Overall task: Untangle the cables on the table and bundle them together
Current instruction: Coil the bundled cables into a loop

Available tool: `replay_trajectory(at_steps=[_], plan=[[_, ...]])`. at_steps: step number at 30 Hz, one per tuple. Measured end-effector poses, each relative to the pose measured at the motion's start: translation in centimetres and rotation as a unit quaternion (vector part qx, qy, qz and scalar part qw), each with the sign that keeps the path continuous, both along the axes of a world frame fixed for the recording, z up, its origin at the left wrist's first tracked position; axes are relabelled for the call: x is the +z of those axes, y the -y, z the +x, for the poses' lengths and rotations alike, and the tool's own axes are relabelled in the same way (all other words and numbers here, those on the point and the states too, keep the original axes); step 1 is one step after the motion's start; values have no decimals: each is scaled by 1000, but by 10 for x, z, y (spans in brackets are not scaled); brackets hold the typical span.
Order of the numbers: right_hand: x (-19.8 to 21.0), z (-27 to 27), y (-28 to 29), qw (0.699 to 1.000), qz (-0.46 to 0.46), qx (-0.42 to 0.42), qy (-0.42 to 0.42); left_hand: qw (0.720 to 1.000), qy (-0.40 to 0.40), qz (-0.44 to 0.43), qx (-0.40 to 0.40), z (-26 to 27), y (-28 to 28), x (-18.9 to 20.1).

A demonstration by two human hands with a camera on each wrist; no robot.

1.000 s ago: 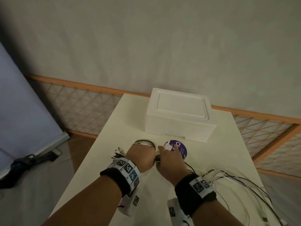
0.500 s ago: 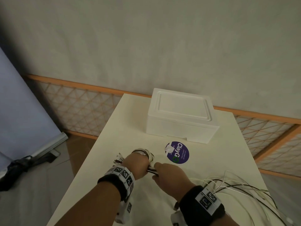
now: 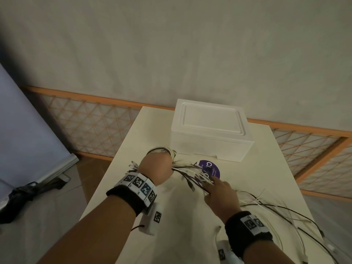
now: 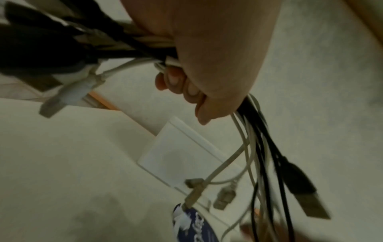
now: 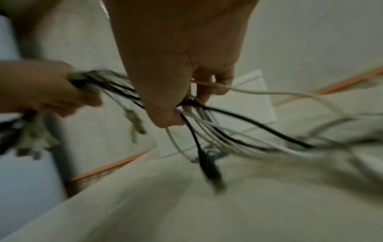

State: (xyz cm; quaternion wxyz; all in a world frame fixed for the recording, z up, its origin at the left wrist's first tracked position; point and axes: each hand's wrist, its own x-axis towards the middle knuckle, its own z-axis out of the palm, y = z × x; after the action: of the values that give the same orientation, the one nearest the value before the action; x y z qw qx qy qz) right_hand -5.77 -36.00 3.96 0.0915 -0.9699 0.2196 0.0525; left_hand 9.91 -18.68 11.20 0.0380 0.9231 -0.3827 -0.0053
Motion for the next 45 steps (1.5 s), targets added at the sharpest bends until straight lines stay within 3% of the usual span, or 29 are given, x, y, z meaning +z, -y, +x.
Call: replay_trajectory(at_steps=[2,4,7,9,11,14,18,20,21,24,25,27,29,31,34,36,38,40,43,45], plan=[[-14,-17,15,990,78,-87,-74,1000,13,-28,-7,5,-1,8],[-24,-34,35,977,131,-121,-120,999,15,-29,-11,12,-8,12],[-11,-51,64,950,220,-211,-71,1000,2,-12,11,21,-22,10],[2,-59,78,943,203,-265,3,999,-10,15,30,22,-28,3],[16,-60,88,957,68,-280,16,999,-14,29,40,18,-27,-2],[26,-56,94,967,-39,-235,-87,998,-15,34,42,15,-22,-3],[5,-65,95,973,-5,-125,-192,996,-13,29,78,28,-36,3],[8,-68,94,962,137,-165,-170,995,-12,33,94,32,-44,3],[10,-68,93,958,138,-190,-163,994,-14,36,98,32,-46,2],[2,-70,102,951,64,-230,-199,993,-28,37,106,31,-50,0],[2,-72,104,942,18,-228,-246,992,-37,30,118,32,-53,1],[5,-76,107,942,-13,-204,-264,990,-46,22,134,35,-60,4],[30,-64,91,974,15,-131,-182,991,-32,28,128,35,-61,8],[45,-37,61,998,28,-46,-15,994,-16,30,105,28,-52,11],[63,6,-17,981,99,94,141,998,3,29,54,14,-28,17],[52,20,-49,971,176,132,91,999,14,17,39,7,-17,22],[19,15,-43,976,190,87,-62,999,30,0,43,6,-15,32],[-12,-9,-10,978,145,38,-148,997,46,-16,53,15,-25,41],[-37,-55,44,989,35,-20,-141,994,37,-20,106,33,-49,49],[-32,-78,68,986,-36,-19,-159,992,24,14,123,37,-59,43]])
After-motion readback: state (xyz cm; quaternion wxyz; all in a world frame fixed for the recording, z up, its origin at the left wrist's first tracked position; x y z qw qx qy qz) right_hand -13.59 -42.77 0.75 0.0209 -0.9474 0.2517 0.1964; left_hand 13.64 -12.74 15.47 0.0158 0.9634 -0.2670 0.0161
